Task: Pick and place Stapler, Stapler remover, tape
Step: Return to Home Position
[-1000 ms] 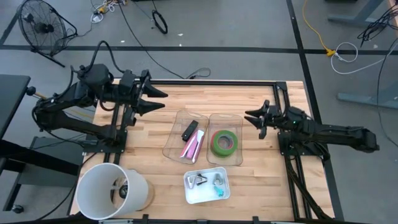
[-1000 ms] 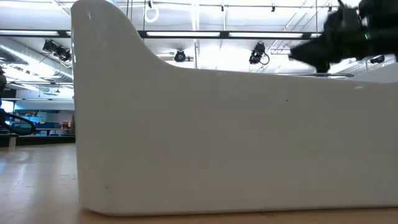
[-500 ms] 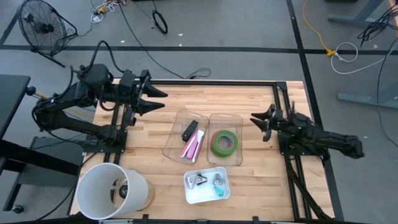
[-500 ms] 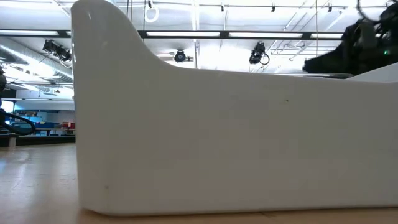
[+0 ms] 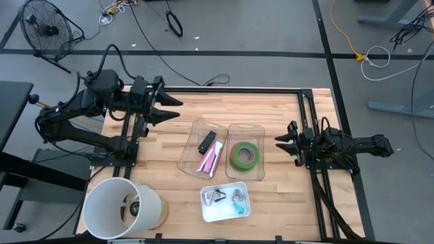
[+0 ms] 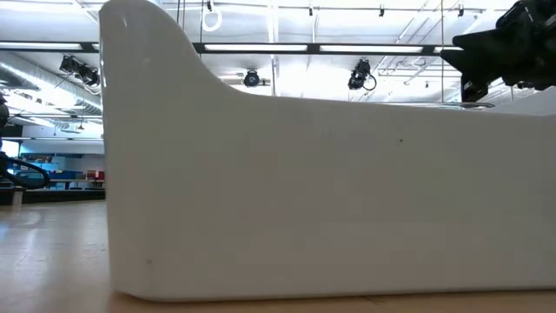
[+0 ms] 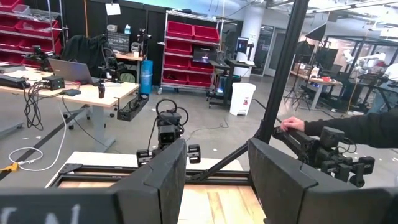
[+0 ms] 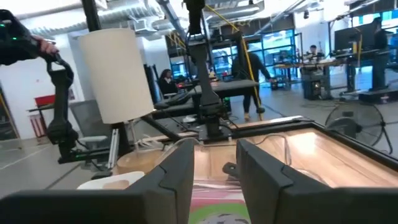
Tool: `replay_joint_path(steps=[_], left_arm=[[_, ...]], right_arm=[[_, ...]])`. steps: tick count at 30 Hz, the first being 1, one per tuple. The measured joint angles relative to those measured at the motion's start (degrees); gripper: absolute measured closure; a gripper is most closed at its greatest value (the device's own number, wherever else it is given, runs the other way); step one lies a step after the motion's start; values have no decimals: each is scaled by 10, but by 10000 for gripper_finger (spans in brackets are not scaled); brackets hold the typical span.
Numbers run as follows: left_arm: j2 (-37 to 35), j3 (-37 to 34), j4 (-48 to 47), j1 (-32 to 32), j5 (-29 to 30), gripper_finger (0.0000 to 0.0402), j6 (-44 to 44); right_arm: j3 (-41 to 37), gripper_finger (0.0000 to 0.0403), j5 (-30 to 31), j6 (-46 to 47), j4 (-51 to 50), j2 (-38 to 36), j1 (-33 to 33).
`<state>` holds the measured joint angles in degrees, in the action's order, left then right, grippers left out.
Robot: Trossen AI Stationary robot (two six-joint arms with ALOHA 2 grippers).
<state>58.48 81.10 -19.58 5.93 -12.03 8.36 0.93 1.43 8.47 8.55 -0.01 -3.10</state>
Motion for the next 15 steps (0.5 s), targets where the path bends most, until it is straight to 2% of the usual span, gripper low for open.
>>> replay_joint_path(steps=[15], left_arm=[[-3, 0, 0, 0, 0, 225, 0]], right_arm=[[0, 281, 7, 0, -2, 5, 0]])
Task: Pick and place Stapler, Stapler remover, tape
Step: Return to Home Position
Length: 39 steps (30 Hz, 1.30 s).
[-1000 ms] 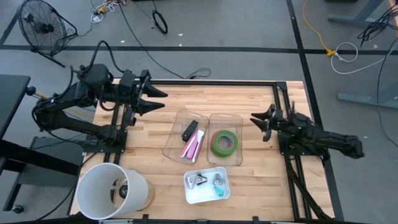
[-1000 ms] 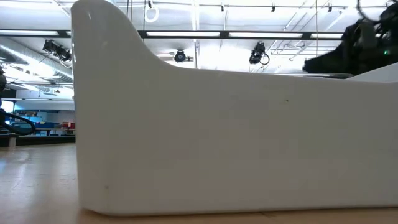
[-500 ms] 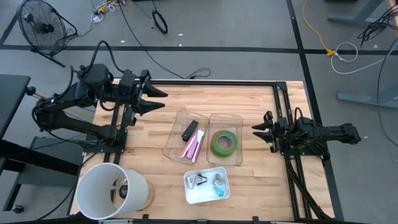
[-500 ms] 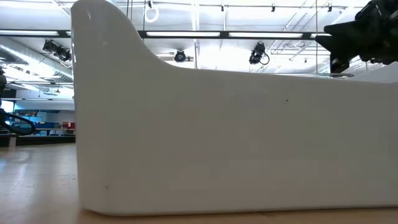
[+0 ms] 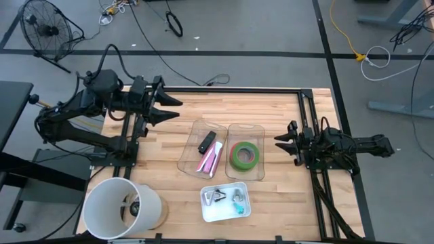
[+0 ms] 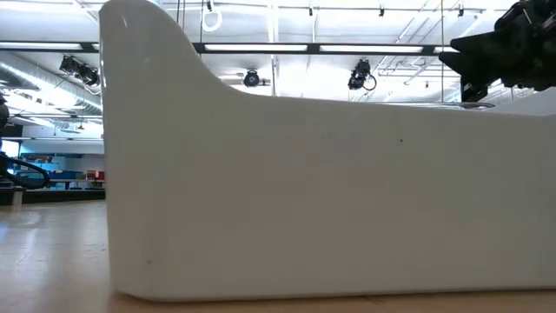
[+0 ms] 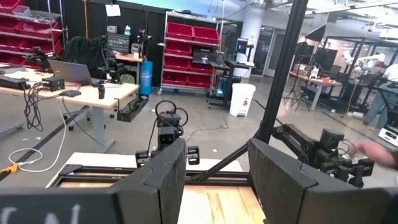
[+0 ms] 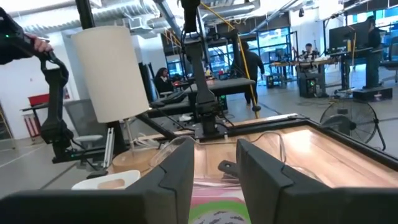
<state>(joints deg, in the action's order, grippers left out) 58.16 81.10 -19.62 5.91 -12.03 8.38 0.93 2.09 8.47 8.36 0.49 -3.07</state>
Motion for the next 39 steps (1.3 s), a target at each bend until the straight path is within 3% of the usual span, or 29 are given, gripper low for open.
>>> replay_joint_path(steps=[12, 21, 39], left_arm=[[-84, 0, 1, -29, 0, 225, 0], [-151, 0, 0, -30, 0, 225, 0], [-172, 1, 0, -33, 0, 225, 0]], right_arm=[[0, 281, 0, -38, -36, 0, 0], [0, 281, -4, -210, -77, 6, 0], [0, 281, -4, -210, -76, 7, 0]])
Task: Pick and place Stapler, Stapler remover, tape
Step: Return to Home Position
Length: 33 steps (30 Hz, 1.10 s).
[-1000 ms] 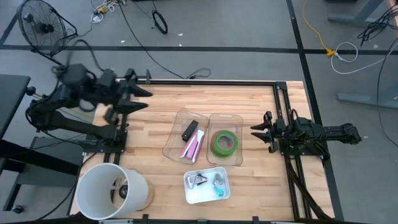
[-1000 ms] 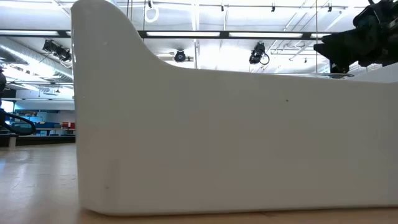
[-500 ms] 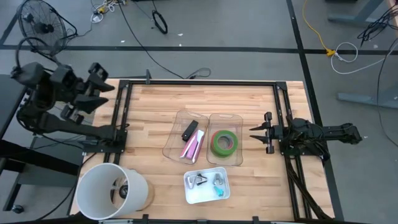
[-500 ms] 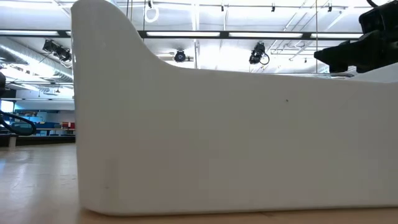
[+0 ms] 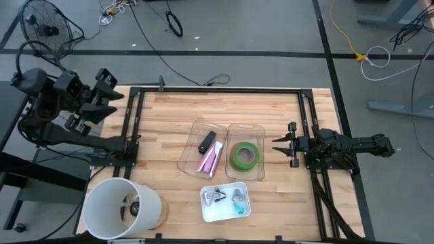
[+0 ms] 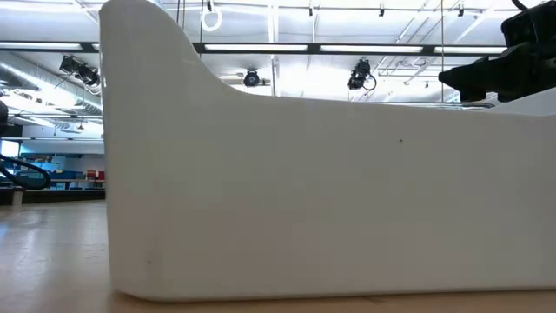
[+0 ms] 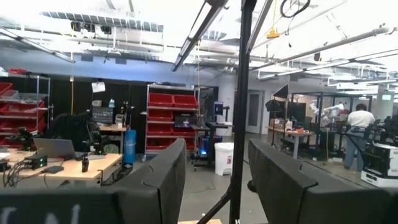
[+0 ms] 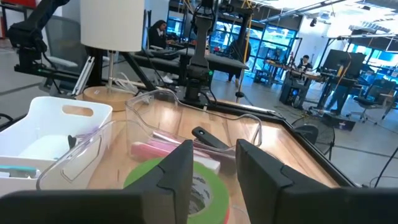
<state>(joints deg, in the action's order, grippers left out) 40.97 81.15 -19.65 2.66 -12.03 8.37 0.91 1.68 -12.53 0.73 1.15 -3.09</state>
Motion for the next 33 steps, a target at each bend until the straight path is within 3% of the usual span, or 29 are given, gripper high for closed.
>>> replay_joint_path(steps=[8, 11, 18, 23, 33], left_arm=[[-51, -33, 4, 0, -34, 225, 108], [-100, -113, 9, 0, -62, 225, 46], [-209, -323, 186, -4, -65, 225, 19], [-287, -456, 188, -16, -62, 225, -31], [-379, -655, 189, -16, -61, 225, 8]], right_arm=[[0, 281, 0, 0, 0, 0, 0], [0, 281, 0, 0, 0, 0, 0], [0, 281, 0, 0, 0, 0, 0], [0, 281, 0, 0, 1, 0, 0], [0, 281, 0, 0, 0, 0, 0]])
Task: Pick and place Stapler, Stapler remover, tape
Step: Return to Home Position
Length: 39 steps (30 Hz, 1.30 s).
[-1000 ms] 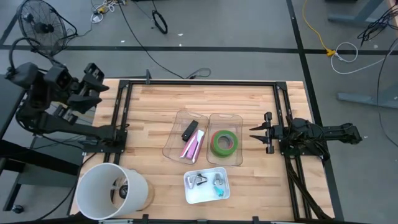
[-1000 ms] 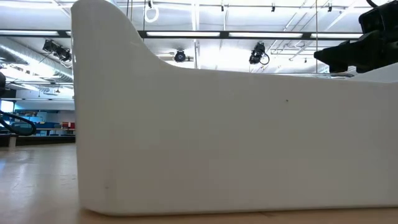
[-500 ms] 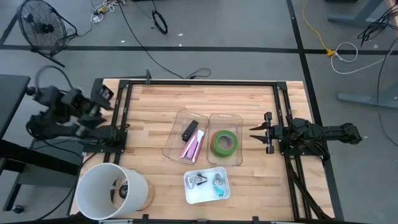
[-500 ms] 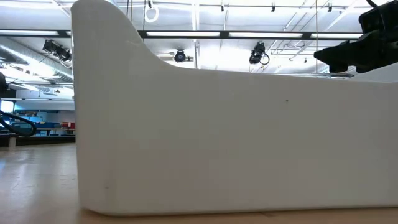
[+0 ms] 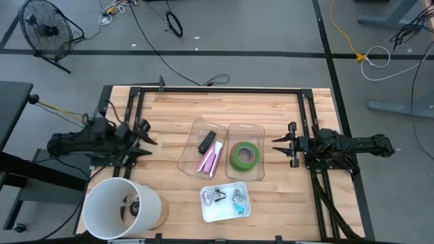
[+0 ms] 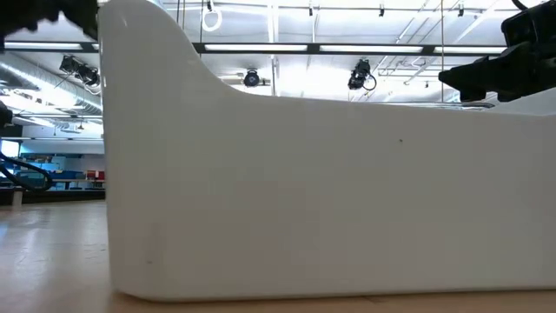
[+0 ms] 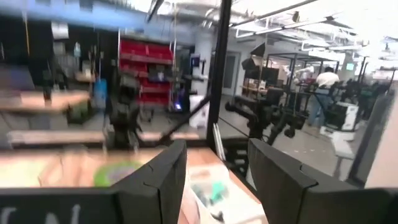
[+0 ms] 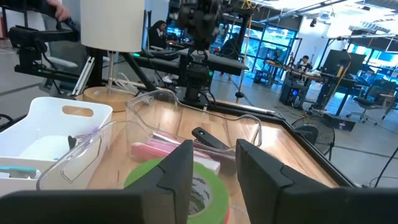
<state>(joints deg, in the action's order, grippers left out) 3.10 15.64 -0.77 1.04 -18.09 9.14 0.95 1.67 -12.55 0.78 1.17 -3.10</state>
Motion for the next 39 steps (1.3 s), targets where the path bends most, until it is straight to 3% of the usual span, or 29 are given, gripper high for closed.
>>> replay_joint_path(steps=[4, 9, 12, 14, 16, 22, 29, 34, 39], left_arm=[[-24, -57, 2, 0, 0, 225, 50], [-30, -110, 17, -3, -7, 225, 45], [-30, -149, 95, -8, -74, 225, -49], [-30, -151, 108, -14, -126, 225, -149], [-30, -151, 106, -23, -141, 225, -189], [-30, -151, 152, -32, -188, 225, -112], [-30, -151, 210, -31, -192, 225, -81], [-30, -151, 207, -31, -125, 225, -109], [-30, -151, 187, -31, 55, 225, -175]], right_arm=[[0, 281, 0, 0, 0, 0, 0], [0, 281, 0, 0, 0, 0, 0], [0, 281, 0, 0, 0, 0, 0], [0, 281, 0, 0, 0, 0, 0], [0, 281, 0, 0, 0, 0, 0], [0, 281, 0, 0, 0, 0, 0], [0, 281, 0, 0, 0, 0, 0], [0, 281, 0, 0, 0, 0, 0], [0, 281, 0, 0, 0, 0, 0]])
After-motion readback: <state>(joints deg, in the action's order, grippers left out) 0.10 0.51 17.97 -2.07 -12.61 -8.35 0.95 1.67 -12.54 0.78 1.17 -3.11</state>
